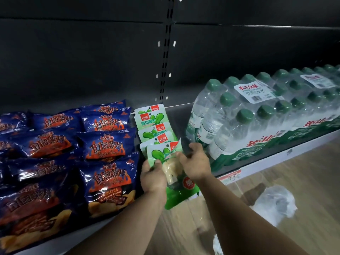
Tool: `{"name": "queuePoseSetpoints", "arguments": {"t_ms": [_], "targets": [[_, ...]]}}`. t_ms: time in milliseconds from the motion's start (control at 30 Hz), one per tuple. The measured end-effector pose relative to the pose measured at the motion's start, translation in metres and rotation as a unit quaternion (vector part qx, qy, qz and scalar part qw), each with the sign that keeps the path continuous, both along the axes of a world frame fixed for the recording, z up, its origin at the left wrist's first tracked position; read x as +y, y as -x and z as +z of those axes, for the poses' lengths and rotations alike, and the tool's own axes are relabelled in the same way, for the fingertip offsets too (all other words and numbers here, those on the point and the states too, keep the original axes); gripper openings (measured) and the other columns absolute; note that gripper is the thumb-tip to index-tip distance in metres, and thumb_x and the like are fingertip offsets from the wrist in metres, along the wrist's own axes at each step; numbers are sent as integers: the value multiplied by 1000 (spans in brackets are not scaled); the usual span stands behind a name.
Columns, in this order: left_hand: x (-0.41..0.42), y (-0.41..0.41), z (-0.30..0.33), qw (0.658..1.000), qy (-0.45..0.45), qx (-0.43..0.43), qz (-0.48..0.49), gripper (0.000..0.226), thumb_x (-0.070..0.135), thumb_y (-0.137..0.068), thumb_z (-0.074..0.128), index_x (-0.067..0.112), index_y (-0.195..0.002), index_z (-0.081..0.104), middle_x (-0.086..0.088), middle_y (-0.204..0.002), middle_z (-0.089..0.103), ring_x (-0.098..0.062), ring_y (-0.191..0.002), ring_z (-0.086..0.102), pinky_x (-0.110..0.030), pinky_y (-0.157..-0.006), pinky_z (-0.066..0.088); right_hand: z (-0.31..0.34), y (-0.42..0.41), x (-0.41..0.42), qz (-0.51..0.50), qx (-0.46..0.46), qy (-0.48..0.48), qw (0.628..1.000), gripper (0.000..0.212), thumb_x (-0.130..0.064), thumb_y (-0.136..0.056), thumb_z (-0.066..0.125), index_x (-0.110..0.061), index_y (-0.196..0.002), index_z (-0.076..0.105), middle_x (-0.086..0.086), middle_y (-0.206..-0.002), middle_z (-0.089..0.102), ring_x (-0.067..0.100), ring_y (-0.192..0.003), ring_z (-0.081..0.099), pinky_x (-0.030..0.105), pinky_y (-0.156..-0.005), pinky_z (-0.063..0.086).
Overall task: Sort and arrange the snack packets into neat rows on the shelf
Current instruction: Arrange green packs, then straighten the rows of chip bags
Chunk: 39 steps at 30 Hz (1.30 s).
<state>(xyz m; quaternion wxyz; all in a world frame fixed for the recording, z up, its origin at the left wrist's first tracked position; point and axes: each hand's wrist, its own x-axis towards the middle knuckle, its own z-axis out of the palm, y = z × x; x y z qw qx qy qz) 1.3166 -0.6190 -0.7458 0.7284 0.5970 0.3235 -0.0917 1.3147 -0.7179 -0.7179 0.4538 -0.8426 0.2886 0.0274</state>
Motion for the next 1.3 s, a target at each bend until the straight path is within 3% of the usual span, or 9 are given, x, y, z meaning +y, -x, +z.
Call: {"name": "queuePoseSetpoints", "arguments": {"t_ms": [300,433,567,667,833,933,1000,1167,1300], "targets": [[0,-11,-16,984,-178,-7,-16,31,19,-95,52,11,-124,58,-14,-115,66,-34,-100,63,-36,-85,51,-20,-8,-1,39,-2,37,999,21,-7,-87,59,-26,-93,53,5,-111,59,22,-101,57,29,-89,47],[-1,-16,-19,985,-172,17,-7,24,19,-91,59,11,-114,60,-16,-107,68,-35,-93,63,-33,-73,48,-29,-6,-1,74,-11,12,997,32,-8,-85,61,-28,-110,67,6,-119,57,21,-106,58,33,-99,46],[-6,-24,-23,986,-161,31,27,25,18,-91,60,10,-115,59,-17,-109,66,-36,-96,62,-39,-78,52,-32,-7,-2,94,2,7,996,41,-17,-85,67,-25,-125,62,5,-118,52,19,-108,55,32,-103,42],[-7,-27,-27,985,-164,34,29,25,22,-92,59,12,-115,59,-15,-108,67,-36,-94,63,-42,-81,54,-39,-9,-3,59,5,-38,997,43,-14,-83,67,-22,-125,61,10,-114,63,28,-100,64,43,-93,52],[-6,-28,-26,987,-148,28,54,25,22,-92,59,10,-114,62,-14,-109,67,-36,-98,63,-37,-84,51,-36,-6,-12,15,0,-61,998,36,2,-87,53,-21,-113,65,6,-114,66,23,-100,64,39,-94,51],[-7,-21,-20,985,-165,17,37,28,20,-94,55,10,-119,63,-12,-112,67,-31,-97,61,-28,-74,42,-34,-9,-17,-29,-31,-75,996,40,4,-88,48,-34,-85,60,5,-102,66,20,-75,61,31,-68,54],[-8,-15,-15,984,-175,8,20,32,17,-94,54,11,-125,59,-12,-118,65,-29,-101,59,-25,-74,37,-31,-12,-16,-57,-54,-78,994,38,4,-89,44,-31,-85,60,7,-97,65,18,-70,57,24,-61,48],[-9,-7,-17,969,-230,-26,-88,47,19,-95,52,15,-141,44,-12,-141,48,-29,-127,46,-30,-101,38,-28,-19,-2,-18,-51,10,998,40,3,-87,45,-17,-115,65,11,-117,62,27,-108,57,34,-98,44],[-8,-9,-15,965,-237,-31,-111,51,23,-95,54,15,-144,40,-11,-146,42,-27,-133,39,-33,-108,34,-27,-21,3,29,-21,42,998,44,1,-88,46,-14,-129,56,10,-131,53,27,-122,49,30,-104,35]]}}
